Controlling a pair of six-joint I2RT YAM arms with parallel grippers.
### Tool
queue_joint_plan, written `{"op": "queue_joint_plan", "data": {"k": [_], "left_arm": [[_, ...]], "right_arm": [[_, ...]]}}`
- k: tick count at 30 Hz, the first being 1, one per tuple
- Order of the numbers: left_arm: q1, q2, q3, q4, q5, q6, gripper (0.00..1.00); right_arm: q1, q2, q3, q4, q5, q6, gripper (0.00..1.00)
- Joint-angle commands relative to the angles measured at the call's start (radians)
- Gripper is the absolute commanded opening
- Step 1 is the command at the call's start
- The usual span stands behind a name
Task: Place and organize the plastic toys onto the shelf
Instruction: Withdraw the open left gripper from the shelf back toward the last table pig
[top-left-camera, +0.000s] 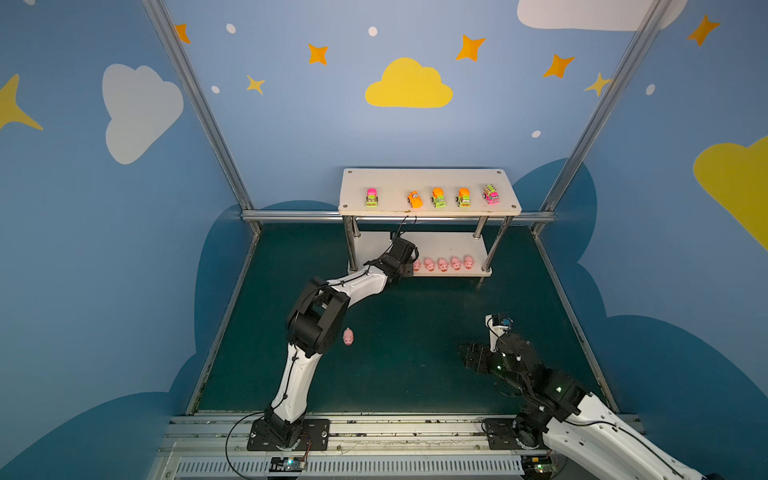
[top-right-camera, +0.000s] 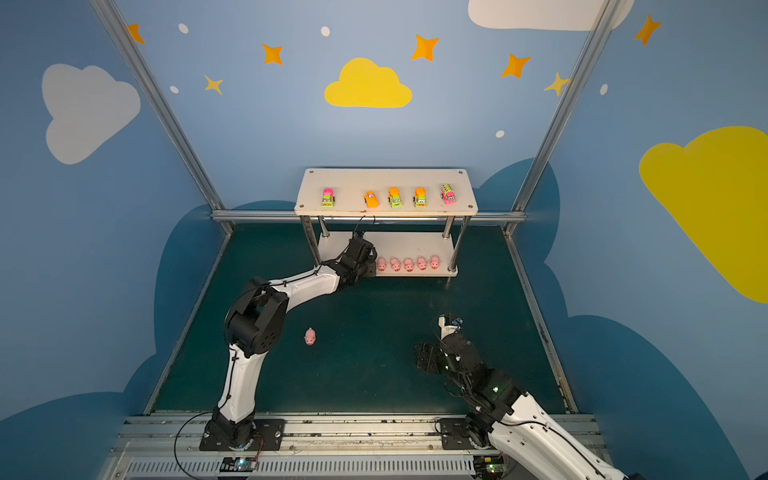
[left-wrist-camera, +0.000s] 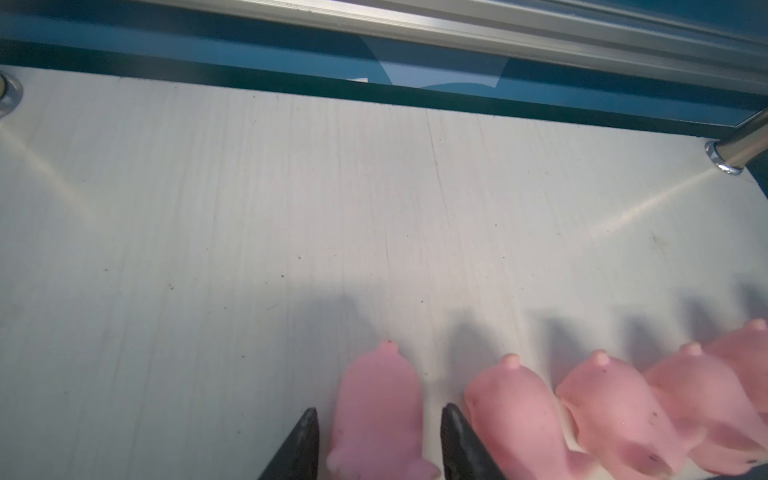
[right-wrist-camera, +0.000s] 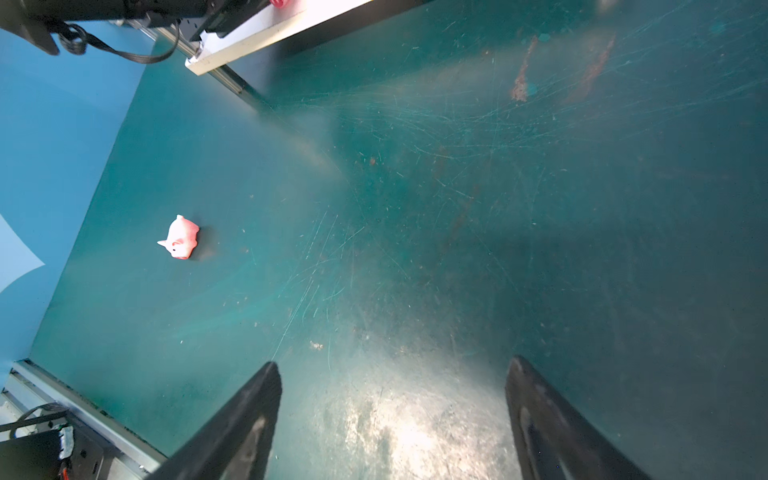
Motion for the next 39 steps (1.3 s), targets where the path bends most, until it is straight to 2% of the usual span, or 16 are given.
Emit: {"op": "queue_joint_plan", "data": {"k": [1, 19, 31, 39], "left_arm": [[-0.006, -0.032, 0.005, -0.033, -0.003, -0.002, 0.50], [-0.037, -0.154, -0.099, -0.012, -0.066, 0.055, 0.58], [-0.106, -0.360, -0.353, 0.030, -0.083, 0.011, 0.59], [-0.197, -0.604, -0.575, -0.017, -0.205, -0.038, 0.61]], "right_arm": [[-0.005, -0.017, -0.012, -0.022, -0.007, -0.007, 0.83], [-0.007, -0.036, 0.006, -0.047, -0.032, -0.015, 0.83], [0.002, -0.058, -0.011, -0.033, -0.090, 0.003, 0.83], [0.057, -0.055, -0.039, 0.014, -0.096, 0.032, 0.83]]}}
